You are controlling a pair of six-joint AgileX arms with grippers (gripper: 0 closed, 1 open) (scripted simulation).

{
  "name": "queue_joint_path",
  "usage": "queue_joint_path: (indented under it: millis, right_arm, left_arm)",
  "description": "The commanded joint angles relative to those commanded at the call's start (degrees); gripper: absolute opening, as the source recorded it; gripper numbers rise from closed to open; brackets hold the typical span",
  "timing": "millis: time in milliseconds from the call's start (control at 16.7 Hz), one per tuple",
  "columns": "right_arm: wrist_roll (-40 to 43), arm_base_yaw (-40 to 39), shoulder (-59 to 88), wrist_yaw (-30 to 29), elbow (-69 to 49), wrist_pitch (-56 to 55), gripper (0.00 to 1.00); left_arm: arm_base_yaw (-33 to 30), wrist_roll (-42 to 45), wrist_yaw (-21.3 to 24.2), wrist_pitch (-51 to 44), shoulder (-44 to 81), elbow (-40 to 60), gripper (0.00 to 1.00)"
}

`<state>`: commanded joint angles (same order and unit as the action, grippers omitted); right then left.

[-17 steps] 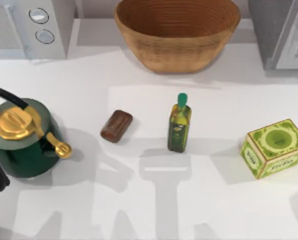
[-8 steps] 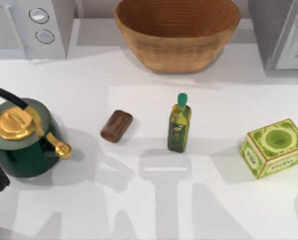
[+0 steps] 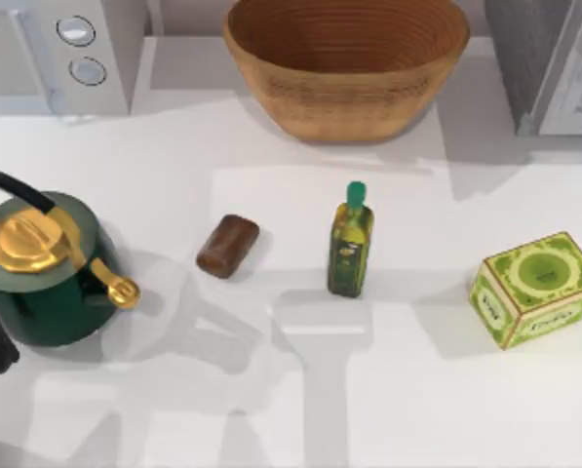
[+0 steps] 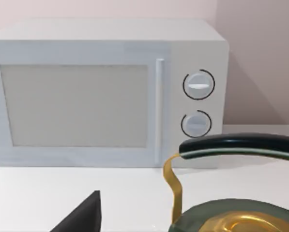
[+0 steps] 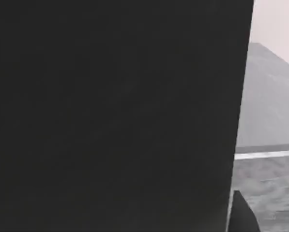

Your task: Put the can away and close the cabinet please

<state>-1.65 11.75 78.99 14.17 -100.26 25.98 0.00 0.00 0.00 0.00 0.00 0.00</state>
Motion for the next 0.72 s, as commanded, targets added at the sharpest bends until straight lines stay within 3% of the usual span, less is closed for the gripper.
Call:
queue_joint_path:
  millis: [180, 360, 540, 720]
  right_arm:
    - [0.14, -15.90, -1.45, -17.21, 0.04, -0.19, 1.00]
    - [0.31, -28.11, -3.02, -30.15, 0.55, -0.43, 1.00]
    - [0.46, -35.17, -4.28, -37.65, 1.22, -0.65, 1.00]
    - [0.52, -37.15, -4.72, -39.79, 1.46, -0.75, 1.00]
  left_arm:
    - [0.00, 0.00, 0.00, 0.00, 0.00, 0.00, 1.00]
    - [0.00, 0.00, 0.00, 0.00, 0.00, 0.00, 1.00]
    - [0.00, 0.00, 0.00, 0.00, 0.00, 0.00, 1.00]
    - [0.00, 0.00, 0.00, 0.00, 0.00, 0.00, 1.00]
